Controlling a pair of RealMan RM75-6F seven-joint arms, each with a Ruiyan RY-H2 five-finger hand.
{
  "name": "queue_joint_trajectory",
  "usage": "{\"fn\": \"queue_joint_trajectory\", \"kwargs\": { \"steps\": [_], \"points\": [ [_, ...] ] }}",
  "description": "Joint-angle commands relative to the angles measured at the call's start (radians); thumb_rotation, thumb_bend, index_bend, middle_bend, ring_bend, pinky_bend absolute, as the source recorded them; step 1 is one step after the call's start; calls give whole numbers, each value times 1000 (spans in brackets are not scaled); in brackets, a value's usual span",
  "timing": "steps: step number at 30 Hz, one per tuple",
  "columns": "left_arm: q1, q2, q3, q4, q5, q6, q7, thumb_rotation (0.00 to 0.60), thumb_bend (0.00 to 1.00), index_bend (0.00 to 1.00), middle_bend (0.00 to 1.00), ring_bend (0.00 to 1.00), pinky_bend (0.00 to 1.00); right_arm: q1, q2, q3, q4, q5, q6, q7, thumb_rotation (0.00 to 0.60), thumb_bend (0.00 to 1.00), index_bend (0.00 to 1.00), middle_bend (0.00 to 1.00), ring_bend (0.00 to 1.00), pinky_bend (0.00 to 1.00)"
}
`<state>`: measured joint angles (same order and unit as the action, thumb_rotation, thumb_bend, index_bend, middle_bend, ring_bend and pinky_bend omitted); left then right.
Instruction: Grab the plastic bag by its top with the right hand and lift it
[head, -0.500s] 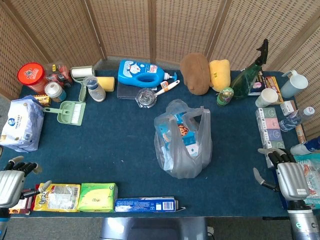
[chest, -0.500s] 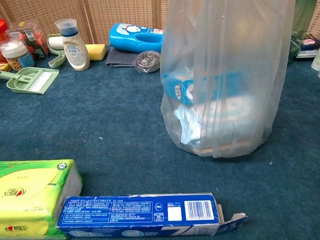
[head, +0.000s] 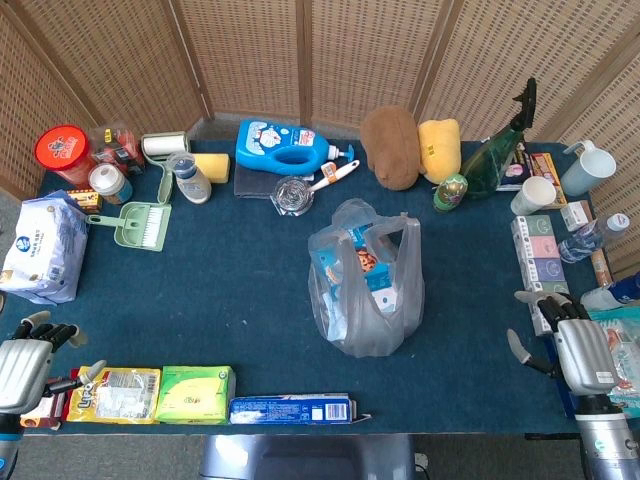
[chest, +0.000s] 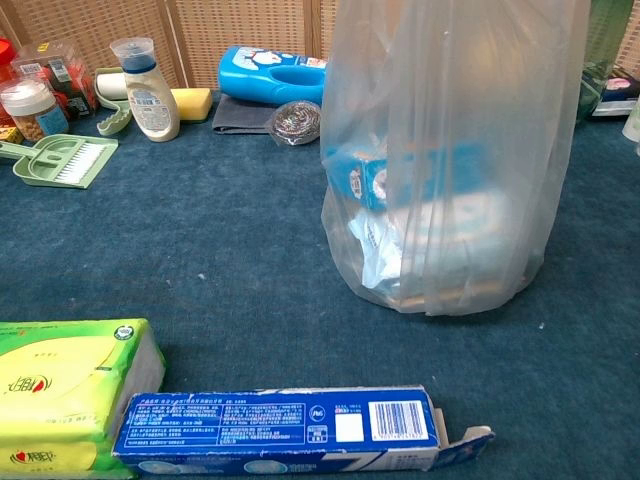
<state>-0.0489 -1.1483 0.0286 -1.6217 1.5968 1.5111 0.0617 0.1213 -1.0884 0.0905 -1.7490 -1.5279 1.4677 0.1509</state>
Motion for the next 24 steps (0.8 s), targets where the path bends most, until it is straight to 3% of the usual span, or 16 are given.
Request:
{"fn": "queue_joint_trajectory", "kwargs": {
  "steps": [1, 7, 11, 14, 20, 24],
  "points": [
    [-2, 3, -3, -2, -1, 0, 1, 0, 154, 463, 505, 436, 187, 52, 76, 36, -82, 15, -78, 254, 197, 419, 261, 323, 262, 207],
    [-8, 0, -2, -10, 4, -6, 7, 0, 154, 462, 506, 436, 187, 135, 184, 85, -167, 7, -189, 612, 182, 298, 251, 323, 277, 224],
    [-8, -1, -3, -10, -1, -9, 10, 0, 153, 462, 506, 437, 187, 169, 226, 99, -192, -7, -230, 748, 124, 259, 251, 323, 280, 224],
    [-11, -1, -5, -10, -4, -13, 12, 0, 152, 462, 506, 436, 187, 201, 247, 113, -214, -11, -262, 847, 116, 254, 251, 323, 281, 224],
    [-19, -5, -8, -6, -10, -26, 13, 0, 153, 462, 506, 436, 187, 272, 266, 149, -235, 5, -329, 948, 102, 250, 250, 323, 281, 224],
    [-24, -14, -8, 3, -17, -38, 9, 0, 154, 462, 506, 436, 187, 328, 259, 173, -237, 35, -388, 940, 87, 250, 249, 323, 281, 223]
  ]
}}
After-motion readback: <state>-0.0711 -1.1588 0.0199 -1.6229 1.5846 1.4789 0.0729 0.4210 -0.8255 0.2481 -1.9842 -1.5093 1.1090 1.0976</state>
